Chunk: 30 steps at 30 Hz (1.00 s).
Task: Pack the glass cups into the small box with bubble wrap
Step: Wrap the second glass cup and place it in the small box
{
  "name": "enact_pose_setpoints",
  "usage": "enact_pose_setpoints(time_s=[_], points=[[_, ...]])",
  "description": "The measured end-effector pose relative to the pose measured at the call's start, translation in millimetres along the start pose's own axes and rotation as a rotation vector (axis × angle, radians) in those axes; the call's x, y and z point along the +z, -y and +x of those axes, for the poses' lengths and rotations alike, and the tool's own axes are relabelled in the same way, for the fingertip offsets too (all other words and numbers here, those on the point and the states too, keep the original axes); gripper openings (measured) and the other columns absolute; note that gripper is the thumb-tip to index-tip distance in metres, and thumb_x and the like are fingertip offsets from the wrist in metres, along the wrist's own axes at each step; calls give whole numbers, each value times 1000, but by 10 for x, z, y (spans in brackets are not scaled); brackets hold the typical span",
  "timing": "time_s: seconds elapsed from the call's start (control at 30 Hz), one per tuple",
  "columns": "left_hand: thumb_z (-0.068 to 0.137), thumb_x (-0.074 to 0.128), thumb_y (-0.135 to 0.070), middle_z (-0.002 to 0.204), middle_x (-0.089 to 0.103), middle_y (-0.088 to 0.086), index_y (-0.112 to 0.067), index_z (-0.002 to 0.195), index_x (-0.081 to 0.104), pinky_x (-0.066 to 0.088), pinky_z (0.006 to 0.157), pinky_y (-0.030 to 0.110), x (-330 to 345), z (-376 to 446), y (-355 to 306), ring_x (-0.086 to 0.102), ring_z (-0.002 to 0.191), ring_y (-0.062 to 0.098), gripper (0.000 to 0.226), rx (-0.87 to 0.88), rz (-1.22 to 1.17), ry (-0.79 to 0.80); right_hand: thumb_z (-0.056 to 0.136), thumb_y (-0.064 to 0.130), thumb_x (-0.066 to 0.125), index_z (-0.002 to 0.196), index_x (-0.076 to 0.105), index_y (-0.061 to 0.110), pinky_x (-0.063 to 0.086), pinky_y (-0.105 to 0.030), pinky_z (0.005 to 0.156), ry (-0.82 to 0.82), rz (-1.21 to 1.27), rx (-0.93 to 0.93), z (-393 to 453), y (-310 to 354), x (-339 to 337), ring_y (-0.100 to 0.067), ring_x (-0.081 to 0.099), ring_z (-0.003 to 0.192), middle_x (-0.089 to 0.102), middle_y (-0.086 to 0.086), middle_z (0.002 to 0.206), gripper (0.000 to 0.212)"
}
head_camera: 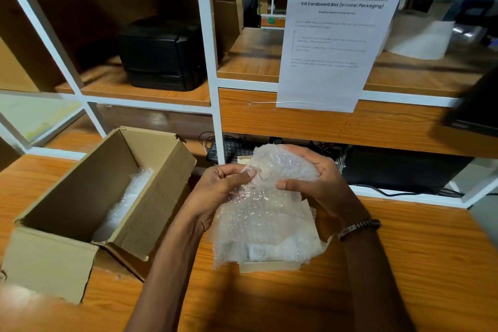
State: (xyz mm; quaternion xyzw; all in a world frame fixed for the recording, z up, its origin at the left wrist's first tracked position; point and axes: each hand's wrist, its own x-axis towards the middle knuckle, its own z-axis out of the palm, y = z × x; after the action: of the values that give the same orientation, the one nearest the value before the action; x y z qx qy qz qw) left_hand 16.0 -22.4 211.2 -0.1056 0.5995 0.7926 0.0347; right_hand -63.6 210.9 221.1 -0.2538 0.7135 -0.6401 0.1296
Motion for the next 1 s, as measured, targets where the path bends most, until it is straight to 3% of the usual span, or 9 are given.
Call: enact_pose_setpoints(time_s=[0.1,0.17,0.3,0.4,0.5,0.6,0.73,0.87,1.0], points=[[100,70,-13,108,77,22,-9,103,83,61,89,39,53,15,-54,71,93,28,14,-38,-99,-19,66,34,98,119,66,70,60,-29,98,-70,-158,-54,36,13,34,4,63,117,65,22,122,71],[103,66,-21,121,76,20,-9,113,80,62,94,42,75,16,-91,74,104,27,21,-82,-232,2,70,36,98,119,62,75,56,-26,100,-156,-268,-96,93,-25,60,5,59,116,61,18,122,72],[103,64,-45,131,74,19,-7,128,75,59,100,50,166,-20,-159,73,117,33,47,-104,-298,41,77,32,95,131,57,66,44,-9,99,-210,-482,-216,152,-171,134,10,49,118,48,20,119,75],[98,73,-36,129,74,22,-6,128,76,61,100,46,207,-1,-143,75,110,33,42,-60,-185,8,83,21,92,138,61,50,38,1,95,-183,-521,-246,170,-215,229,11,45,121,44,11,122,70],[93,80,-15,129,73,26,1,132,69,59,103,49,168,17,-70,75,108,36,44,-13,-200,-92,85,21,90,140,63,47,44,-9,101,-94,-441,-214,195,-192,262,3,49,125,46,9,127,66],[87,81,-5,126,74,24,14,130,60,51,111,58,85,-8,-55,70,115,44,52,67,-187,-126,86,38,88,141,63,50,50,-37,112,-54,-178,-112,169,-121,254,-4,56,132,58,15,138,62],[84,80,1,113,72,18,1,113,65,60,99,46,38,-46,-81,71,103,31,33,176,-156,-45,88,60,76,147,54,54,46,-54,118,-16,-39,54,143,-40,237,-9,57,139,64,16,146,63],[91,71,10,104,76,7,-6,115,61,66,83,34,82,-31,-57,76,91,20,29,227,-174,-40,99,39,72,151,55,29,55,-52,109,74,64,105,101,32,288,-18,69,127,71,4,139,55],[88,79,-2,114,79,1,-5,126,65,63,81,29,81,11,-83,77,97,20,41,203,-138,-91,99,24,69,148,56,23,61,-40,100,20,75,28,87,43,296,-17,72,122,74,3,134,51]])
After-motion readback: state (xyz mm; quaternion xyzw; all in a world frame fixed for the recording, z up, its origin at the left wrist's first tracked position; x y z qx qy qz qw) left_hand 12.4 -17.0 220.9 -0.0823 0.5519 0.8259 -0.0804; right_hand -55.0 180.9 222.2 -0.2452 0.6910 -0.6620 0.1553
